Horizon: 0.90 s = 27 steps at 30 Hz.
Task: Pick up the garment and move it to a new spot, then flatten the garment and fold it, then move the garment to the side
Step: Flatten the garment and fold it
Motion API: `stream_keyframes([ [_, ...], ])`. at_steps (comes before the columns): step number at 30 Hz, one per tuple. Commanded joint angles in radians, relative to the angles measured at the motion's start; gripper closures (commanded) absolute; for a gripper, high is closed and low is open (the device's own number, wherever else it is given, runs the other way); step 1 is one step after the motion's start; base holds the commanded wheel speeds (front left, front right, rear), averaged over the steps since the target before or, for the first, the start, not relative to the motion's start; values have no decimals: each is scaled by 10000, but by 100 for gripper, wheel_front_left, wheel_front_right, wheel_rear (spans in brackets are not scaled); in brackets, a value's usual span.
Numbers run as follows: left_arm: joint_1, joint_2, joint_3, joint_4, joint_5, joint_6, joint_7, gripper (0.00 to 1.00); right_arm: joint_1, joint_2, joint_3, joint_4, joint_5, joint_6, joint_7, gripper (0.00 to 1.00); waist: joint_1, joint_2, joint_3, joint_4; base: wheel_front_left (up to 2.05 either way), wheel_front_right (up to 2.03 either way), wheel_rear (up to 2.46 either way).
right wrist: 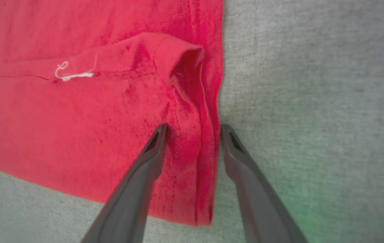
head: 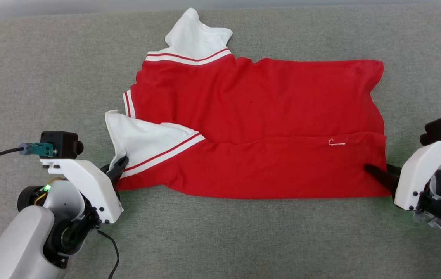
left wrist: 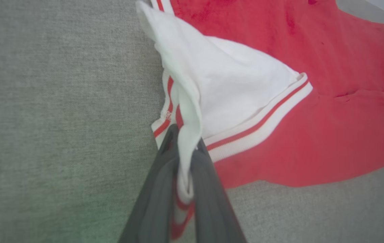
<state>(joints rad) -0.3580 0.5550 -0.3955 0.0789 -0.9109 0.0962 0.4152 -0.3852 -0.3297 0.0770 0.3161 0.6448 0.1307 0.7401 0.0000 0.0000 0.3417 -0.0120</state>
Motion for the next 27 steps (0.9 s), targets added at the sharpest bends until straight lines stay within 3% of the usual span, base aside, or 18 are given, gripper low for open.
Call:
stream_keyframes([
  [1,8,7,23,-25,-35,19,18,100,309,376,495,521,110,0,313,100,0,0,5,-18,0,0,0],
  [8,196,50,60,17,-181,78,101,100,-154,-82,856,247,401,0,-145,100,0,0,-272,-137,0,0,0],
  [14,553,110,75,80,-290,158,89,100,25,-325,1254,-305,491,0,-604,100,0,0,-1139,-211,0,0,0],
  [27,2809,565,118,-760,-423,974,93,100,1721,-772,1678,-1504,762,-1,-403,100,0,0,-2951,-191,0,0,0],
])
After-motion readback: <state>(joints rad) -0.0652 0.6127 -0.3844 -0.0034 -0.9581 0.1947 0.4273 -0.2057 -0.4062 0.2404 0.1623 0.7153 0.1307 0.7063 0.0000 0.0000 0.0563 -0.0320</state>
